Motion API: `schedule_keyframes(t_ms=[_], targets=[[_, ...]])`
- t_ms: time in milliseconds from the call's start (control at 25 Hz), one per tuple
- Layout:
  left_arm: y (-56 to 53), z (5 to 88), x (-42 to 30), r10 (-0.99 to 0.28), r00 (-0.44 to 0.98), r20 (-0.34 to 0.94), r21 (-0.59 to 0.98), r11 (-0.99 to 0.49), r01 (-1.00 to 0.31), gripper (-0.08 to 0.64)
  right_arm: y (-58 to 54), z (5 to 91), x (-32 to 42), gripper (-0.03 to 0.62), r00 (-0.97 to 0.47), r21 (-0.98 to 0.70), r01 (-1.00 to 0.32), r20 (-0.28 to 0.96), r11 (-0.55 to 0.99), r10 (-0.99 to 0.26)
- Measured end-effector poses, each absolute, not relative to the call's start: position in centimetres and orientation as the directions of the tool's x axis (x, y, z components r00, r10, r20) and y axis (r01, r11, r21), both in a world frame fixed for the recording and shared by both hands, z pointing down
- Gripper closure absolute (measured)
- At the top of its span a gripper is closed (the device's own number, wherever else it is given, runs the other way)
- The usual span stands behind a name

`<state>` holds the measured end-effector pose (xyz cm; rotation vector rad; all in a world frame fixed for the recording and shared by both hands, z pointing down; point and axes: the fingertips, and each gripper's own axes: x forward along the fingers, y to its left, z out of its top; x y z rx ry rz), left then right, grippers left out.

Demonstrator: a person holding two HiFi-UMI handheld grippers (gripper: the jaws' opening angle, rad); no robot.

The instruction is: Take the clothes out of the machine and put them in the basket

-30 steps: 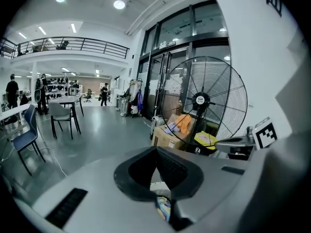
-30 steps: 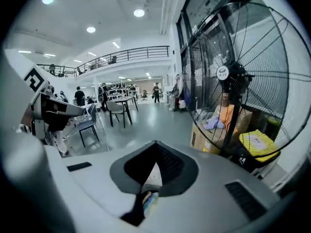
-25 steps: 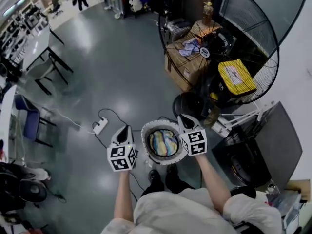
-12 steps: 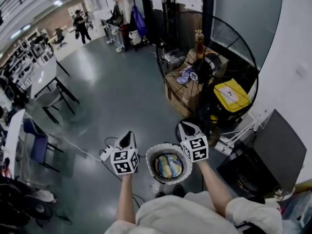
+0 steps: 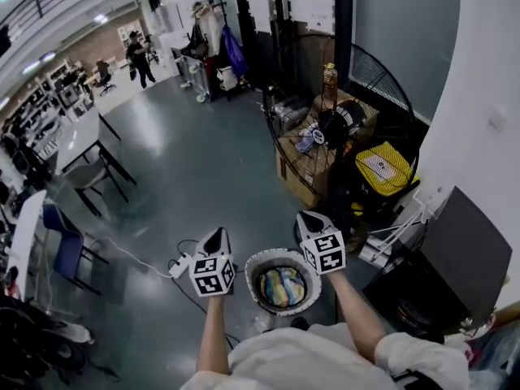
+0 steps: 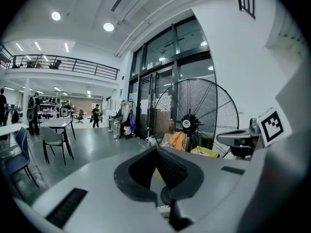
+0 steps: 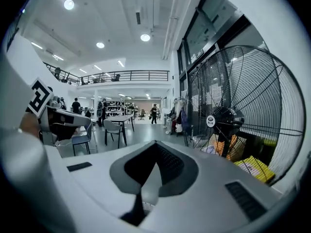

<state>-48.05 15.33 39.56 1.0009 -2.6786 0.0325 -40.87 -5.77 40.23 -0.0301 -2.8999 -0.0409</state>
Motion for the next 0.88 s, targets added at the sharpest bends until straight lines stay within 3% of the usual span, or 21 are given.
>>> schedule_keyframes(t_ms=[880], targets=[[14.5, 40.4, -48.0, -0.654, -0.698, 0.293, 0.070, 0.743, -0.666, 0.543, -4.7, 40.3, -40.7, 0.571, -0.964, 0.070, 0.043, 0.264, 0.997, 0.023]])
